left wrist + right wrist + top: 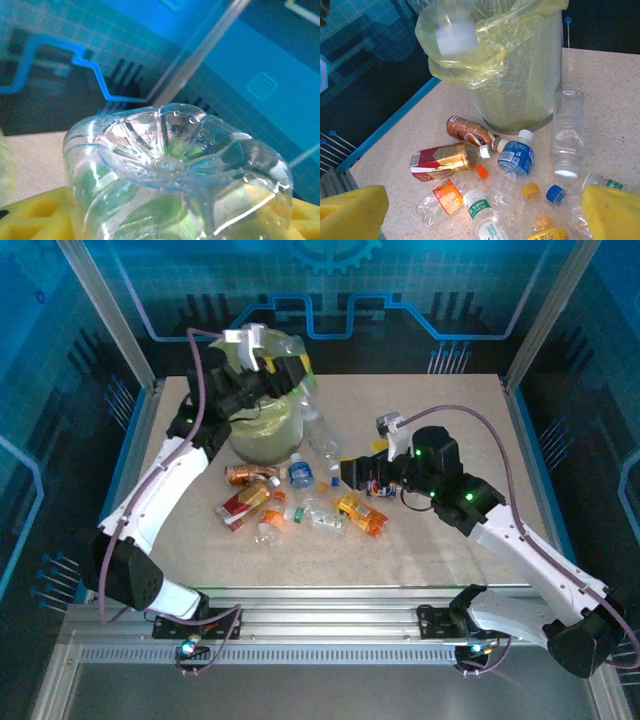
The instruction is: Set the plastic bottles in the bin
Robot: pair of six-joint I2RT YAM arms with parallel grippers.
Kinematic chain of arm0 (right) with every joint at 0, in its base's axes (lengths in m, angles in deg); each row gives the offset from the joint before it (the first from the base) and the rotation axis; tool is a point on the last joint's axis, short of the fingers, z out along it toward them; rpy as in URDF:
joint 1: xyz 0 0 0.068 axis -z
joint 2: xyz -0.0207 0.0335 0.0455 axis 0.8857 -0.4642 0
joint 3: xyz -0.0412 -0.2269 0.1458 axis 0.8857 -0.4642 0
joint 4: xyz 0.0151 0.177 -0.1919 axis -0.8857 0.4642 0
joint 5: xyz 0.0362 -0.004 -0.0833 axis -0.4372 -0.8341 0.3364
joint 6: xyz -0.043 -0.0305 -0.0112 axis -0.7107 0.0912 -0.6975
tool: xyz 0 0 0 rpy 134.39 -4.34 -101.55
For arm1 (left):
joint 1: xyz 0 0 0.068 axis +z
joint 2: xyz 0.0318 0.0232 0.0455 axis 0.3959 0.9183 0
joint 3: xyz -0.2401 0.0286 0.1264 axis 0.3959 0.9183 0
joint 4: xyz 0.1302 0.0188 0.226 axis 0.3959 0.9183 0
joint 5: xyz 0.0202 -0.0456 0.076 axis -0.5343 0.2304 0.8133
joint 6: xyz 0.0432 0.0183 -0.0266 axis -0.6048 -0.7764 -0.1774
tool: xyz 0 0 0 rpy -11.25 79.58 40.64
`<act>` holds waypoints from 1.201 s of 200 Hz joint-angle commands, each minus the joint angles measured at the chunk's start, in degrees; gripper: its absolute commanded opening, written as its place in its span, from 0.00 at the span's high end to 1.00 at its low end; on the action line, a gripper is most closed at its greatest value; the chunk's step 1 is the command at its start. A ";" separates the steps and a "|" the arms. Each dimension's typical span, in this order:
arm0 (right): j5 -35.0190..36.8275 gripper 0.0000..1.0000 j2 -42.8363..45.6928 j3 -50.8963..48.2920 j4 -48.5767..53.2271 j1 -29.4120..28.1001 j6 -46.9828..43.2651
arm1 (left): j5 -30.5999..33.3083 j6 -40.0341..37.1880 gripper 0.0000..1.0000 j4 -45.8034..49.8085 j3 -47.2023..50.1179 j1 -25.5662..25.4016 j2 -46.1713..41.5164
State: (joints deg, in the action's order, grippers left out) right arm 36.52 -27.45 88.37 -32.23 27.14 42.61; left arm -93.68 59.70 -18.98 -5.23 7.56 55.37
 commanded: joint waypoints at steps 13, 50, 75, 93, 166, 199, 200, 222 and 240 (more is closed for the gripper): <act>1.80 0.00 0.17 0.89 1.14 -0.83 -0.46 | 6.05 -7.77 0.68 9.59 -8.50 4.92 0.77; 2.06 0.00 -1.03 1.31 1.32 -0.83 -0.04 | 8.77 -12.65 0.67 16.35 -14.51 9.79 4.68; 2.35 0.00 -1.85 1.86 1.91 -0.83 0.02 | 10.56 -16.42 0.67 21.90 -19.23 12.01 8.75; 2.77 0.00 -2.18 2.08 2.28 -0.83 0.22 | 11.60 -18.68 0.68 26.46 -23.00 12.94 12.00; 4.57 0.00 -2.66 2.09 3.56 -0.83 0.50 | 16.37 -25.73 0.67 39.49 -33.36 13.40 24.36; 5.56 0.00 -2.90 2.12 4.27 -0.85 0.55 | 18.16 -27.11 0.66 41.94 -34.58 13.40 28.34; 5.54 0.00 -2.91 2.12 4.33 -0.84 0.49 | 18.21 -27.16 0.66 42.00 -34.63 13.40 28.47; 5.74 0.00 -3.01 2.30 4.97 -0.83 0.60 | 19.05 -27.65 0.66 43.11 -35.42 13.40 30.87; 6.17 0.00 -3.01 2.30 5.27 -0.83 0.85 | 19.30 -28.10 0.65 44.30 -36.27 13.40 32.77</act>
State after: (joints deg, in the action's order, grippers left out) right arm 41.48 -29.95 88.72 -28.58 27.12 42.85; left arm -76.02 33.49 22.02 -38.48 20.60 85.91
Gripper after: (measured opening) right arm 0.997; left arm 0.636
